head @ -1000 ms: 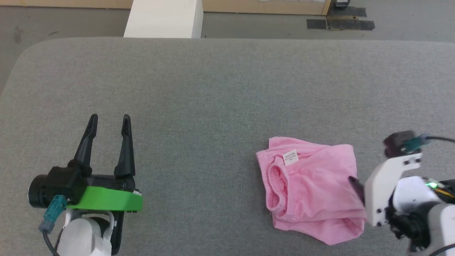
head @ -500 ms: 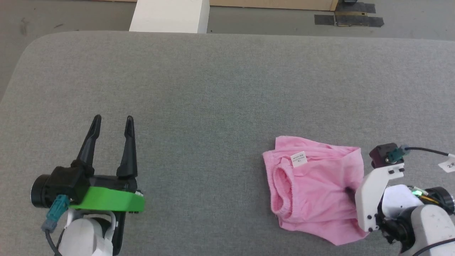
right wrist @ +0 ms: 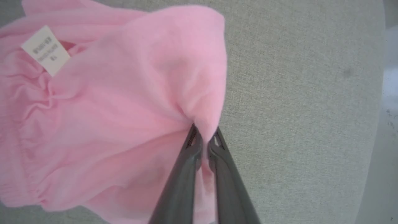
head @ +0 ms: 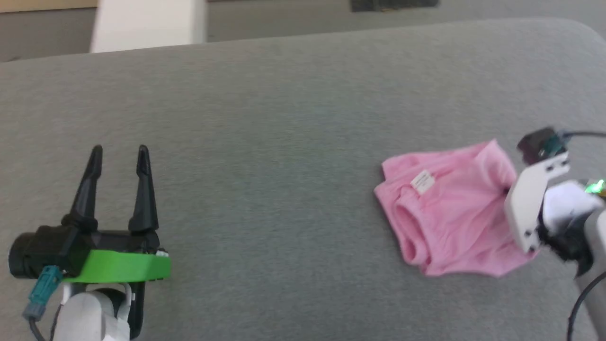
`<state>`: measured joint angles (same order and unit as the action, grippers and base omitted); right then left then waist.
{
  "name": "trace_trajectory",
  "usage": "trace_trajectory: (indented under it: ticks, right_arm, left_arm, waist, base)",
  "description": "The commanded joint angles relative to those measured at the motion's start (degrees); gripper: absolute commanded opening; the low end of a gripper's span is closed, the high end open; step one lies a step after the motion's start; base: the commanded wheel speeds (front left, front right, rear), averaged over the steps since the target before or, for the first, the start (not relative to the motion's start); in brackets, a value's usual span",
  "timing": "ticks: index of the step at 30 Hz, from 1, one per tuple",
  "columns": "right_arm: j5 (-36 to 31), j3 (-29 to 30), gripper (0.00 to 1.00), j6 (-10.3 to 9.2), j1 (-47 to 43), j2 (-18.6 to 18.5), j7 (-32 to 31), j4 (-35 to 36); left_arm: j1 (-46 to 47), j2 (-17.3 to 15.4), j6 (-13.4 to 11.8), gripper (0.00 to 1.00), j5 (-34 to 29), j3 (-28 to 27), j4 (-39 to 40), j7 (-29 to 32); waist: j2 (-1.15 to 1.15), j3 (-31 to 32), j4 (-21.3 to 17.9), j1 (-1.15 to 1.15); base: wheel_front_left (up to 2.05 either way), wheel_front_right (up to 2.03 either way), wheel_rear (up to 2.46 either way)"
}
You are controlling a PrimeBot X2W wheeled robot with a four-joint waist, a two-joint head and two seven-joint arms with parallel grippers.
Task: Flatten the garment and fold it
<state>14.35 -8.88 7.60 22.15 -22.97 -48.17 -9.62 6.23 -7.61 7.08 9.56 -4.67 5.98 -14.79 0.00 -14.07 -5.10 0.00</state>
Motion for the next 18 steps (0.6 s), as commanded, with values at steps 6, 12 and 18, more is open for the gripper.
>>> trace_trajectory:
  ticks: [6, 12, 18]
  right_arm:
    - [-0.3, 0.6, 0.00, -0.11, 7.6, -3.8, 2.7, -5.6]
    - [-3.7, 7.6, 0.00, -0.11, 10.6, -4.7, 5.5, -9.6]
    - [-8.7, 17.2, 0.00, -0.11, 13.3, -4.4, 7.4, -12.4]
  left_arm:
    - [2.4, -3.4, 0.4, 1.00, -0.7, 0.5, 2.5, -0.1]
    - [4.2, -7.1, 0.4, 1.00, -0.5, 0.2, 6.4, 1.7]
    - [3.8, -9.9, 0.2, 1.00, -0.3, -2.0, 10.2, 4.2]
  waist:
    - [0.00, -10.5, -10.6, 0.00]
    - [0.00, -16.4, -11.1, 0.00]
    - [0.00, -20.2, -10.6, 0.00]
  base:
    - [0.00, 0.00, 0.00]
    - [0.00, 0.00, 0.00]
    - [0.00, 0.00, 0.00]
